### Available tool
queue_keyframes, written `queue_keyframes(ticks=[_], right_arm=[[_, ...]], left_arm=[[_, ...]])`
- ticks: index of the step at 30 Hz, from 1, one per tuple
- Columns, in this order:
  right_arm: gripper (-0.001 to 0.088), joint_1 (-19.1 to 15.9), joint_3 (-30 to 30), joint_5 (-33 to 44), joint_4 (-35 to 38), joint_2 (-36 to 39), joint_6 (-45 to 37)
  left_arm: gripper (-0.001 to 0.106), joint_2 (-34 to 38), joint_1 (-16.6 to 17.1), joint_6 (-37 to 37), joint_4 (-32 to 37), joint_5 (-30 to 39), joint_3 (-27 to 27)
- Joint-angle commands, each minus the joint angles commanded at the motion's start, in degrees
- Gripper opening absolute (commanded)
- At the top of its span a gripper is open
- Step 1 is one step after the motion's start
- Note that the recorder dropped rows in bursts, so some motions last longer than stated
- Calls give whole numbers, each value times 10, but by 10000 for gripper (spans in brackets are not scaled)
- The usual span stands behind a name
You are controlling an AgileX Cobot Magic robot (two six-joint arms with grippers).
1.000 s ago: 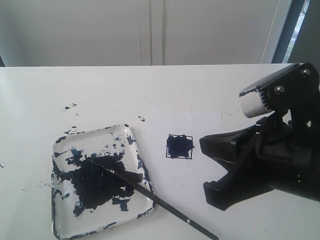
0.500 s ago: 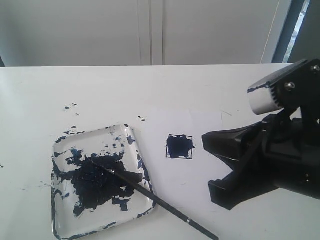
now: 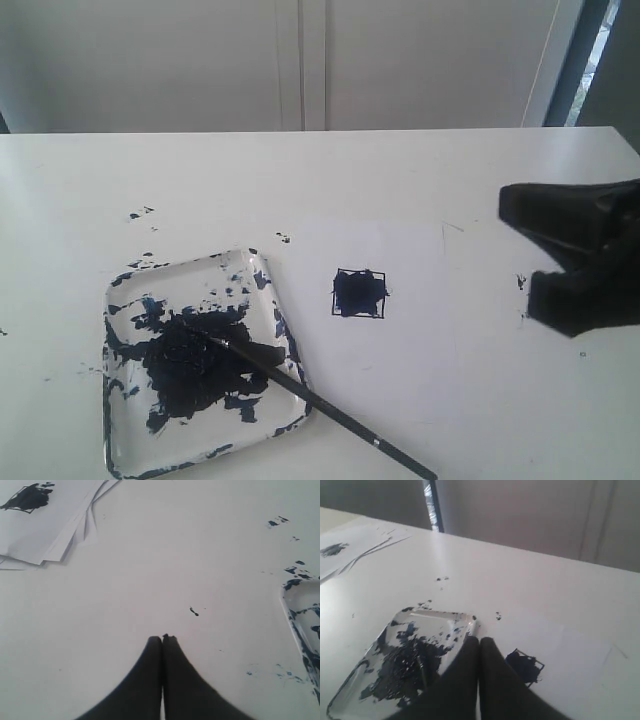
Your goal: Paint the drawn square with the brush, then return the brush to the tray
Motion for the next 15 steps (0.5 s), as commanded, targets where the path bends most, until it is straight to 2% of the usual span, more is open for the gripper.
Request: queue_keyframes(ticks=[4,7,11,13,15], right_arm=[[0,-63,0,0,0,-34,0],[0,-134,0,0,0,-77,0],[0,-214,0,0,0,-140,0],[0,-246,0,0,0,-167,0],[0,-265,0,0,0,-186,0]], left_arm=[[0,-21,49,0,0,0,0],[0,-49,115,0,0,0,0],[0,-84,185,0,0,0,0],[0,-104,216,0,0,0,0],[0,-119,232,0,0,0,0]])
